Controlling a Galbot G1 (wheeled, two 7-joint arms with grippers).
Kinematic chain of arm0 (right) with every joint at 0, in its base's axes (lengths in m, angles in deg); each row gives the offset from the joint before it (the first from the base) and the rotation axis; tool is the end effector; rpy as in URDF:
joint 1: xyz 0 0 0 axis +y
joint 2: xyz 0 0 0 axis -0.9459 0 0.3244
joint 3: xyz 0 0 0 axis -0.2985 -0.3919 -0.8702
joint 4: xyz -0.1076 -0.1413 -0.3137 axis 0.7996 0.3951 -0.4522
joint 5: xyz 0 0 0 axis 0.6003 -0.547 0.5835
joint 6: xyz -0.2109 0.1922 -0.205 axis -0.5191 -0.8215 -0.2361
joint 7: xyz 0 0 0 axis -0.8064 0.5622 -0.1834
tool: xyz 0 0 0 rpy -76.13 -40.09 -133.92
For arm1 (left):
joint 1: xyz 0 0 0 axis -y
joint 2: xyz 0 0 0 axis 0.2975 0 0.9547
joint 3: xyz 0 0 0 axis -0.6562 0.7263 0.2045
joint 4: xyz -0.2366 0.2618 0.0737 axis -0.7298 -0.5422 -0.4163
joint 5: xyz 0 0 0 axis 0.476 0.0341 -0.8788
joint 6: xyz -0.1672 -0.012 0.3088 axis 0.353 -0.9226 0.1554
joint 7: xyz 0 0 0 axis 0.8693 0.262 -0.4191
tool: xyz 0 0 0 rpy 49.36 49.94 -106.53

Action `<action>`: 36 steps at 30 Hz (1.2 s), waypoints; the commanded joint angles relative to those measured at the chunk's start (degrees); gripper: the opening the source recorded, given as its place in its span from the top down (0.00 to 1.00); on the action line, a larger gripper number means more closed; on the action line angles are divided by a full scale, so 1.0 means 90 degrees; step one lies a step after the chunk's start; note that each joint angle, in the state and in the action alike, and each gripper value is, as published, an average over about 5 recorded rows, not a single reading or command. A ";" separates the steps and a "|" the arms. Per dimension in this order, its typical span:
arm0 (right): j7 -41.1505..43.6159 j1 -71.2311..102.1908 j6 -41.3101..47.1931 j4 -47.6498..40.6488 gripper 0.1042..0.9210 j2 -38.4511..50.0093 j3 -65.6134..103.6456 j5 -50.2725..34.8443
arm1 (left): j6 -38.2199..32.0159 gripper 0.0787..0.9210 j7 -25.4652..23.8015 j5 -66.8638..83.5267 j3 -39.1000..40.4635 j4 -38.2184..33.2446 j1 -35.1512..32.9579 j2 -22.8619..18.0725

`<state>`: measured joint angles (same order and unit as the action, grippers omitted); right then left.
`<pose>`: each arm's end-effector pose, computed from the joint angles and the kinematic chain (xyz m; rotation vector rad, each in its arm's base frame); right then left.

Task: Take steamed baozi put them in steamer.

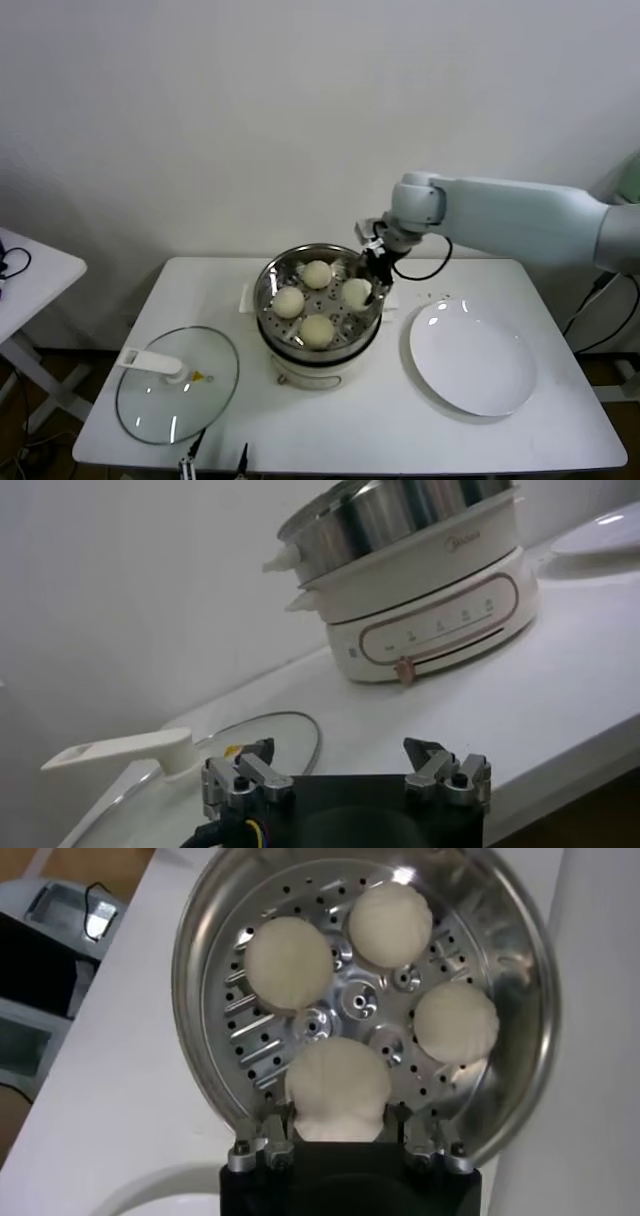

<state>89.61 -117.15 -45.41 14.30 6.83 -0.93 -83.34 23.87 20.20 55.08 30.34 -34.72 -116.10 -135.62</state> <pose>0.5541 0.0431 -0.0730 1.5220 -1.3352 1.4262 0.0313 0.0339 -0.4701 -0.2200 -2.8912 -0.6075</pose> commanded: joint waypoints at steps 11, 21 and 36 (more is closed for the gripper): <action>-0.0213 0.0719 -0.0026 -0.0607 0.38 -0.0355 0.0290 0.0539 | -0.0015 0.12 0.0010 -0.0013 0.0013 -0.0013 0.0006 -0.0296; 0.0146 0.0303 -0.0070 -0.0492 0.19 -0.0303 0.0212 -0.0021 | 0.0000 0.12 -0.0003 0.0014 -0.0003 -0.0038 0.0028 -0.0276; -0.1316 -0.0662 0.0395 0.0582 0.12 0.1175 0.1003 -0.0594 | 0.0019 0.12 -0.0004 0.0088 0.0016 -0.0135 -0.0043 -0.0237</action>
<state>90.40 -120.35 -46.08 12.71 7.88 0.07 -85.81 23.93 20.10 55.24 30.40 -35.77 -116.45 -135.62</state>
